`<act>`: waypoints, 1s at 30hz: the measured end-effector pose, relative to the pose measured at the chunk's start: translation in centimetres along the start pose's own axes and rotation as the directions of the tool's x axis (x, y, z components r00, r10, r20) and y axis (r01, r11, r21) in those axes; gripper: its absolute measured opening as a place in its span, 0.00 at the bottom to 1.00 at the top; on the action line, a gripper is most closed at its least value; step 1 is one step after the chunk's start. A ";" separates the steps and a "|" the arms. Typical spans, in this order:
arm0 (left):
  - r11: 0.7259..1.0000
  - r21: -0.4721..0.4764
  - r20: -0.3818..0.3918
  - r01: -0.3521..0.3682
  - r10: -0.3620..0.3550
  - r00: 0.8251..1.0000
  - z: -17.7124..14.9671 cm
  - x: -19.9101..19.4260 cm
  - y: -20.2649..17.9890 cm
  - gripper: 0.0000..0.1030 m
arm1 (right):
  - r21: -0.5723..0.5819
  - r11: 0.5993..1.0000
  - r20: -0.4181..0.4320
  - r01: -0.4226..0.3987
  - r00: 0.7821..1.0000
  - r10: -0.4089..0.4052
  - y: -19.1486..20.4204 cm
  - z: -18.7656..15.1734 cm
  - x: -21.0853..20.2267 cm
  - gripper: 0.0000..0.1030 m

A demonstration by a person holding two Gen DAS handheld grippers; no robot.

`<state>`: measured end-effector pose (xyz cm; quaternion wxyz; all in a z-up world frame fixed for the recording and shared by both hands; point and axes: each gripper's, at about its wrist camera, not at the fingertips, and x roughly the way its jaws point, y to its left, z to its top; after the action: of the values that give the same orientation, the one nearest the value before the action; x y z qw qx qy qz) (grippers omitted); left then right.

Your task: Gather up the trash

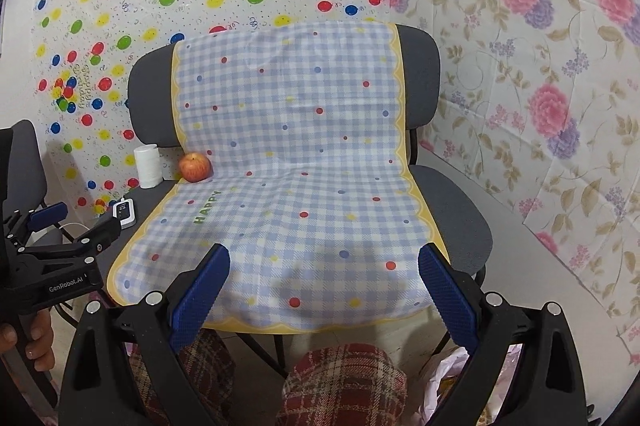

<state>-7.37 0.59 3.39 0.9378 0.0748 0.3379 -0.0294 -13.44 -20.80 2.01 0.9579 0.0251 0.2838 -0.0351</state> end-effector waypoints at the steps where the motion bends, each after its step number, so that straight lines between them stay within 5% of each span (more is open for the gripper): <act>1: 1.000 -0.001 0.000 0.001 -0.001 1.000 0.0 0.0 0.0 0.94 | 0.000 1.000 -0.001 0.003 1.000 -0.003 0.0 0.0 0.1 0.92; 30: 1.000 -0.006 -0.002 -0.003 0.003 1.000 0.0 0.2 -0.4 0.94 | 0.008 1.000 -0.010 0.005 1.000 -0.005 -0.7 -0.5 0.7 0.92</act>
<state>-7.29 0.17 3.24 0.9376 0.0724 0.3390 -0.0267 -13.19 -21.45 1.26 0.9563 0.0283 0.2886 -0.0387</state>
